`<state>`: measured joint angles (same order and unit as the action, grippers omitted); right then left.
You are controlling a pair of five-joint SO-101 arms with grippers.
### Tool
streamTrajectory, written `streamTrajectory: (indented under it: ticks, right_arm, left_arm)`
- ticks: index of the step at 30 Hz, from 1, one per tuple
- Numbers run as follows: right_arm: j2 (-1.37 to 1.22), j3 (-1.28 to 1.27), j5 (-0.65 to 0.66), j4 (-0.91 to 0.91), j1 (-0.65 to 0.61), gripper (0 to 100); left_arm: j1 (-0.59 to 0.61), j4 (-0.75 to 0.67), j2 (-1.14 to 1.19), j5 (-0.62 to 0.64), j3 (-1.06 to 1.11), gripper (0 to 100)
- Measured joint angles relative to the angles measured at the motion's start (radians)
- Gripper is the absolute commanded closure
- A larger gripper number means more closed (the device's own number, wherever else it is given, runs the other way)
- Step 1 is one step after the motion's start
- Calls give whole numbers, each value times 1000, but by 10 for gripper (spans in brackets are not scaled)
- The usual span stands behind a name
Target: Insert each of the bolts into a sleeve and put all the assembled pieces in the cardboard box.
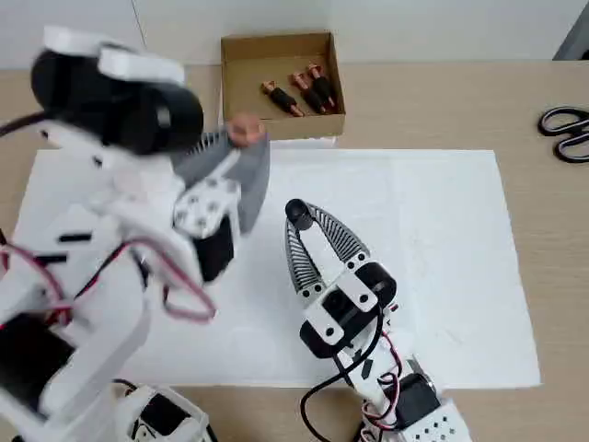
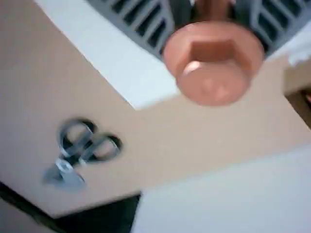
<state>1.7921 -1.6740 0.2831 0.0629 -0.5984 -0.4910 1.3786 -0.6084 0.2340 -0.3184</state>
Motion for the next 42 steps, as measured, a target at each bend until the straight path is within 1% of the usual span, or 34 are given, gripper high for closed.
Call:
streamTrajectory:
  ticks: [2, 5, 9, 15, 18, 23, 26, 28, 32, 34, 39, 41, 42]
  right_arm:
    - [0, 0, 0, 0, 0, 994]
    - [0, 0, 0, 0, 0, 994]
    - [0, 0, 0, 0, 0, 994]
    - [0, 0, -138, 0, 0, 994]
    - [0, 0, -158, 0, 0, 994]
    - [0, -2, -183, 0, 0, 994]
    - [0, -3, -259, 0, 0, 994]
    - [0, -3, -288, 0, 0, 994]
    - [0, -3, -302, 0, 8, 994]
    - [0, -3, -302, 0, 20, 994]
    - [0, -3, -302, 0, 35, 994]
    - [0, -3, -302, 0, 35, 994]
    - [0, -3, -302, 0, 35, 994]
  left_arm:
    - [5, -127, -14, 8, 124, 994]
    - [9, -304, -51, 60, 311, 994]
    - [9, -542, -155, 78, 555, 994]
    - [9, -901, -347, 78, 945, 994]
    - [9, -1003, -450, 78, 1115, 994]
    - [9, -1054, -563, 78, 1267, 994]
    - [9, -1054, -586, 78, 1275, 994]
    - [11, -1054, -594, 78, 1277, 994]
    - [9, -1054, -595, 78, 1277, 994]
    - [-12, -1054, -595, 78, 1277, 994]
    - [-69, -993, -595, 78, 1277, 994]
    - [-71, -984, -595, 57, 1277, 994]
    - [-72, -974, -595, 26, 1277, 994]
